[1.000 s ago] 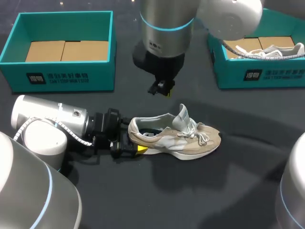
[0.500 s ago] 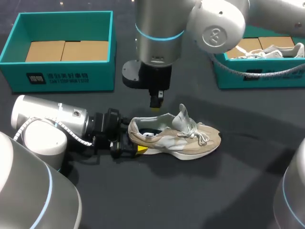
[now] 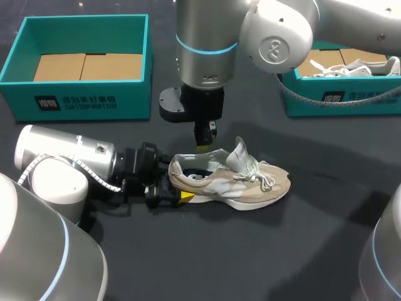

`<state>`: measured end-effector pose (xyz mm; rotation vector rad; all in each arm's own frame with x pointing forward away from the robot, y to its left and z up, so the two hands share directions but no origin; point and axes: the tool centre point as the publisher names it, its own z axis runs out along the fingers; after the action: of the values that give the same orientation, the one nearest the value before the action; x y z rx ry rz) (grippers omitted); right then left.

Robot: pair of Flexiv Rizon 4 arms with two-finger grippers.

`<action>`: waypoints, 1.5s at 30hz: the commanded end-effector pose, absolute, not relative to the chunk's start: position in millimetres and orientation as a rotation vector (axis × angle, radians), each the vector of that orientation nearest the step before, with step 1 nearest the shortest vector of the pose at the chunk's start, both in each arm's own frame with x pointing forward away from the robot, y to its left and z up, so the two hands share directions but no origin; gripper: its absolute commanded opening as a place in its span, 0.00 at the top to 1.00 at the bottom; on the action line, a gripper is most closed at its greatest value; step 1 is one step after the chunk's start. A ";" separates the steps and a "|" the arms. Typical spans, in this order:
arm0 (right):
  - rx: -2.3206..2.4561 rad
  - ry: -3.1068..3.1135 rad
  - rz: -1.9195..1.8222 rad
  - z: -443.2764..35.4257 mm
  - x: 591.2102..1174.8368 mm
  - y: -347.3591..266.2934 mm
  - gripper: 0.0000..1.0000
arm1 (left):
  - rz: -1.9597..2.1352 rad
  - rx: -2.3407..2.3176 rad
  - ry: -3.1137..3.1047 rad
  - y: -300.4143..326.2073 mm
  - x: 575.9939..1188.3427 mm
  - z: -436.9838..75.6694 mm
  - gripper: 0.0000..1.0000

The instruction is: Take the shoe out of the shoebox, open the shoe tongue, remove and reinsert the insole, then place the shoe into the shoebox

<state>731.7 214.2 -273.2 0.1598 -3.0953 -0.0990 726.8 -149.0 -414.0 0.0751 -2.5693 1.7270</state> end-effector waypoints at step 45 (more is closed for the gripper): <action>-0.112 -3.201 -0.062 -368.7 723.0 157.6 0.60 | 1.725 0.076 -2.571 -146.6 724.9 -417.4 1.00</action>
<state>725.5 166.4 -371.2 -0.1117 -3.1972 -0.0412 726.7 -149.0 -414.0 0.0748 -2.5694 1.7270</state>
